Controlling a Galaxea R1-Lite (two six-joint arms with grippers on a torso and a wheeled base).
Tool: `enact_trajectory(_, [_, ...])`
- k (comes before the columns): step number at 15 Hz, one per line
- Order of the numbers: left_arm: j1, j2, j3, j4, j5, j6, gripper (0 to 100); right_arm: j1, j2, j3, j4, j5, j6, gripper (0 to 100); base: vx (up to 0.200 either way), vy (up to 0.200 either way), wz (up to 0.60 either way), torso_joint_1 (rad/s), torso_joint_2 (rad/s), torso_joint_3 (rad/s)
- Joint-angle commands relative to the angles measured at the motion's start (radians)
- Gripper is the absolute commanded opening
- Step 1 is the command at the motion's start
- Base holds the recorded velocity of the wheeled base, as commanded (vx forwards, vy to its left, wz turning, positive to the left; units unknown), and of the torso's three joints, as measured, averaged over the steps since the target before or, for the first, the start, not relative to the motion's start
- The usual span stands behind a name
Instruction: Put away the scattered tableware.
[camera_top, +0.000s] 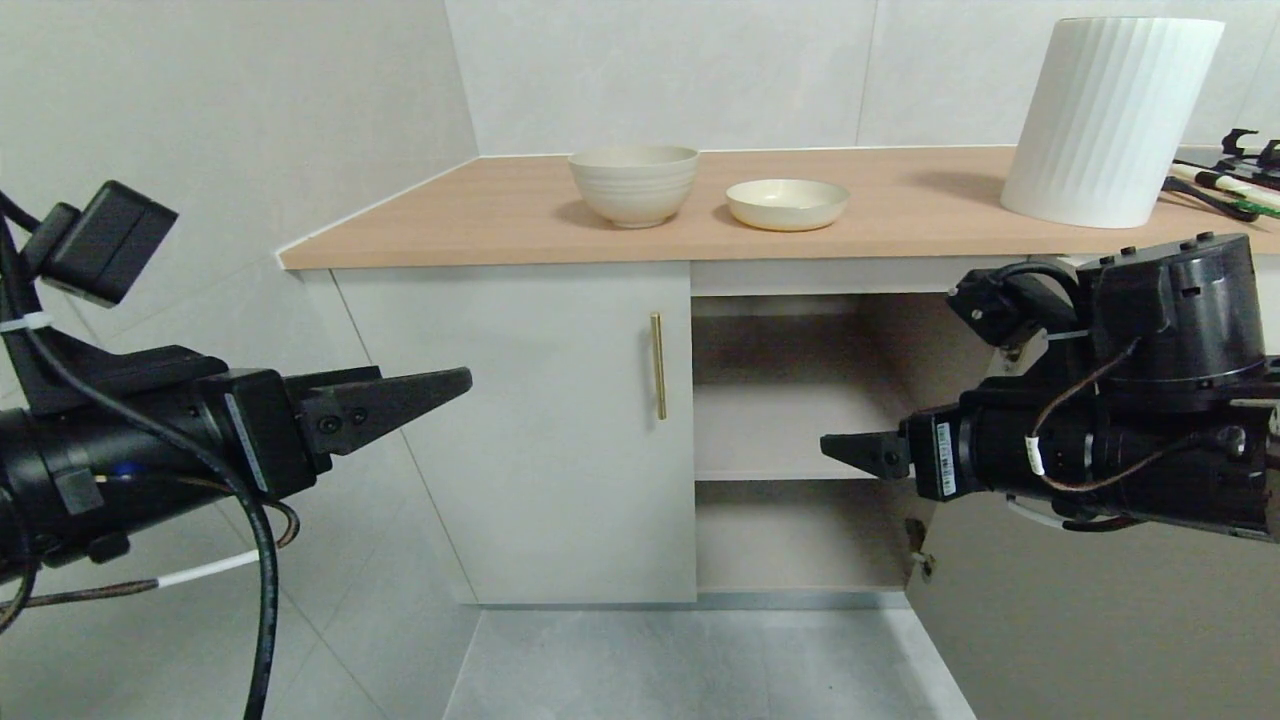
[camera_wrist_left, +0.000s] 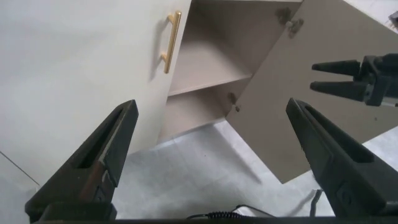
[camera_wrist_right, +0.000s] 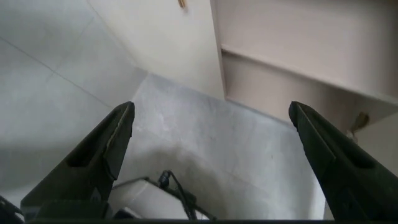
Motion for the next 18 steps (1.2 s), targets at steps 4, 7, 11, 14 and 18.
enact_trajectory(4, [0.002, -0.002, -0.012, 0.000, 0.001, 0.000, 100, 0.019, -0.044, -0.002, 0.024, -0.001, -0.001, 100, 0.000, 0.000, 0.00, 0.000, 0.00, 0.000])
enact_trajectory(7, [0.003, -0.005, -0.015, 0.004, 0.001, 0.000, 100, 0.019, -0.052, 0.002, 0.024, -0.001, -0.001, 100, 0.067, 0.000, 0.00, -0.001, 0.00, 0.002])
enact_trajectory(11, [0.003, -0.002, -0.015, 0.004, -0.001, 0.000, 100, 0.019, -0.066, 0.035, 0.013, 0.009, -0.002, 100, 0.200, 0.000, 0.00, -0.001, 0.00, 0.007])
enact_trajectory(14, [0.003, 0.001, -0.015, 0.004, -0.002, -0.002, 100, 0.019, -0.074, 0.040, 0.010, 0.007, -0.005, 100, 0.200, 0.000, 0.00, 0.007, 0.00, 0.002])
enact_trajectory(18, [0.003, 0.006, -0.015, 0.004, -0.002, -0.002, 100, 0.019, -0.075, 0.040, 0.010, 0.006, -0.005, 100, 0.200, 0.000, 0.00, 0.005, 0.01, 0.000])
